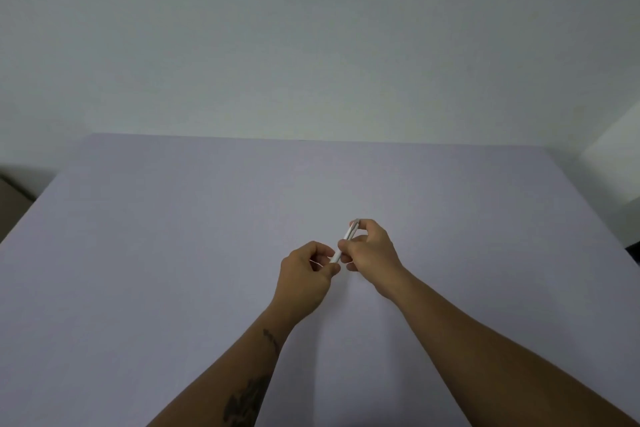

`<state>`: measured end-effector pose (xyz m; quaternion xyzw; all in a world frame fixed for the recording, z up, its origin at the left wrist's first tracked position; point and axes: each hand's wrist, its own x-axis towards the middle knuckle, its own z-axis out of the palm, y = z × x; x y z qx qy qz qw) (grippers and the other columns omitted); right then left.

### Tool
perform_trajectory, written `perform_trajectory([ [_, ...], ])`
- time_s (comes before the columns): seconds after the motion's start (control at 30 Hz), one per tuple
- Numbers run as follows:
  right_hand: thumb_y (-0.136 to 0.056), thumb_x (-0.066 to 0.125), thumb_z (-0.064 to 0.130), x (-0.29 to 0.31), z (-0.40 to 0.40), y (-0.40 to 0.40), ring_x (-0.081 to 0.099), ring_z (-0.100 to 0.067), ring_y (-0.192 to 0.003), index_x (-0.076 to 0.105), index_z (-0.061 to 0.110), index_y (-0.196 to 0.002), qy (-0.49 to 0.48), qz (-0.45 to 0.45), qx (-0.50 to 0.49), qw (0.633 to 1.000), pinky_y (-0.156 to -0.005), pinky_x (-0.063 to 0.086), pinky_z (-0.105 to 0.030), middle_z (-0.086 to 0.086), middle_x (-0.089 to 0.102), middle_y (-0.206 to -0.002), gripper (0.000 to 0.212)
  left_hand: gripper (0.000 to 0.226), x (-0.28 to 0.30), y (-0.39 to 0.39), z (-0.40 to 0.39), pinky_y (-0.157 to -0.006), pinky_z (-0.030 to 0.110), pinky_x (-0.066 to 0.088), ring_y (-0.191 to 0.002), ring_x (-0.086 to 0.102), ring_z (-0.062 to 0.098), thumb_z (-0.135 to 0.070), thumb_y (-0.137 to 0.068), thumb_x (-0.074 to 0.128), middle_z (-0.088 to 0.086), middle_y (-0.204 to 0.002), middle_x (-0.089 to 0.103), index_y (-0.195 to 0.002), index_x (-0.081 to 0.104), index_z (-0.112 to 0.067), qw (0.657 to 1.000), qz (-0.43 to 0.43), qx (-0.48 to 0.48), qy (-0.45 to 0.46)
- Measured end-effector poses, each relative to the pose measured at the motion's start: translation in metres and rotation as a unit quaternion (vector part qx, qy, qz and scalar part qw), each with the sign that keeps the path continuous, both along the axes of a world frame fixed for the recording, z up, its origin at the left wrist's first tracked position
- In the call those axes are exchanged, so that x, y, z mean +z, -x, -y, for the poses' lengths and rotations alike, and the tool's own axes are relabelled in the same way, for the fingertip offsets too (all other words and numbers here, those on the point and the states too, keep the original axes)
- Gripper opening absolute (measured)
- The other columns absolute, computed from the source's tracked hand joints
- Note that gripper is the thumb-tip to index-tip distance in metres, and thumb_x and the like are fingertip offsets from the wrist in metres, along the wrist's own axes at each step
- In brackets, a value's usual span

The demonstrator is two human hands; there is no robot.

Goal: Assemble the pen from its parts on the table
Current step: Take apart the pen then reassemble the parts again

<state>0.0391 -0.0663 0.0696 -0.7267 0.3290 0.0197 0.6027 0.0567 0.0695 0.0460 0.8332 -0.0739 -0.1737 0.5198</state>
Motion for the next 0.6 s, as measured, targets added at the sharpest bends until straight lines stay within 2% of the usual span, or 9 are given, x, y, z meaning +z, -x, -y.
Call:
perform_trajectory([
  [0.13,-0.091,0.064,0.008,-0.001,0.004,0.003,0.070,-0.015,-0.077,0.050,0.023,-0.121,0.004,0.003,-0.023,1.000,-0.069,0.060,-0.028,-0.008,0.069,-0.093,0.036,0.006,-0.003,0.002,-0.001,-0.056,0.018,0.045,-0.061,0.054,0.010,-0.015,-0.087,0.070,-0.001,-0.075,0.064,-0.092,0.070,-0.019,1.000,-0.011,-0.005,0.003],
  [0.23,-0.091,0.064,0.008,-0.002,0.005,0.006,0.068,-0.016,-0.073,0.060,0.012,-0.118,-0.029,0.001,-0.031,0.999,-0.066,0.059,-0.029,-0.008,0.070,-0.091,0.028,0.007,-0.002,0.003,0.002,-0.054,0.015,0.042,-0.059,0.053,0.008,-0.014,-0.084,0.073,-0.003,-0.071,0.062,-0.087,0.069,-0.017,1.000,-0.009,0.005,0.013],
  [0.3,-0.092,0.063,0.009,-0.001,0.004,0.007,0.069,-0.017,-0.074,0.063,0.011,-0.116,-0.022,0.011,-0.040,0.999,-0.067,0.059,-0.030,-0.006,0.069,-0.091,0.024,0.008,0.001,0.006,0.003,-0.055,0.013,0.044,-0.063,0.055,0.008,-0.013,-0.084,0.074,-0.005,-0.074,0.063,-0.087,0.067,-0.017,1.000,0.018,0.010,0.015],
  [0.4,-0.094,0.061,0.012,0.001,0.009,0.007,0.070,-0.019,-0.079,0.061,0.016,-0.117,0.035,0.031,-0.071,0.996,-0.069,0.061,-0.033,-0.003,0.067,-0.091,0.023,0.019,0.000,0.012,-0.001,-0.065,0.014,0.051,-0.077,0.062,0.010,-0.013,-0.086,0.069,-0.008,-0.097,0.061,-0.102,0.062,-0.020,0.988,0.146,0.044,0.002],
  [0.47,-0.090,0.062,0.014,-0.002,0.019,0.009,0.071,-0.024,-0.080,0.060,0.017,-0.118,0.095,0.013,-0.055,0.994,-0.075,0.062,-0.042,-0.003,0.067,-0.087,0.028,0.029,-0.007,0.012,-0.011,-0.072,0.019,0.053,-0.087,0.061,0.010,-0.017,-0.087,0.064,-0.009,-0.113,0.054,-0.115,0.057,-0.020,0.979,0.198,0.037,-0.032],
  [0.53,-0.086,0.065,0.018,-0.006,0.027,0.016,0.070,-0.025,-0.081,0.059,0.020,-0.120,0.164,-0.041,0.010,0.986,-0.078,0.060,-0.043,-0.004,0.068,-0.087,0.035,0.038,-0.017,0.010,-0.020,-0.079,0.024,0.053,-0.101,0.059,0.012,-0.021,-0.087,0.058,-0.006,-0.125,0.050,-0.124,0.053,-0.019,0.971,0.218,-0.014,-0.099],
  [0.6,-0.085,0.064,0.021,-0.015,0.030,0.025,0.067,-0.025,-0.083,0.057,0.021,-0.122,0.229,-0.103,0.080,0.965,-0.073,0.053,-0.035,-0.005,0.067,-0.093,0.038,0.046,-0.027,0.007,-0.024,-0.092,0.031,0.051,-0.116,0.053,0.019,-0.025,-0.089,0.051,-0.001,-0.138,0.043,-0.134,0.046,-0.018,0.958,0.202,-0.063,-0.192],
])
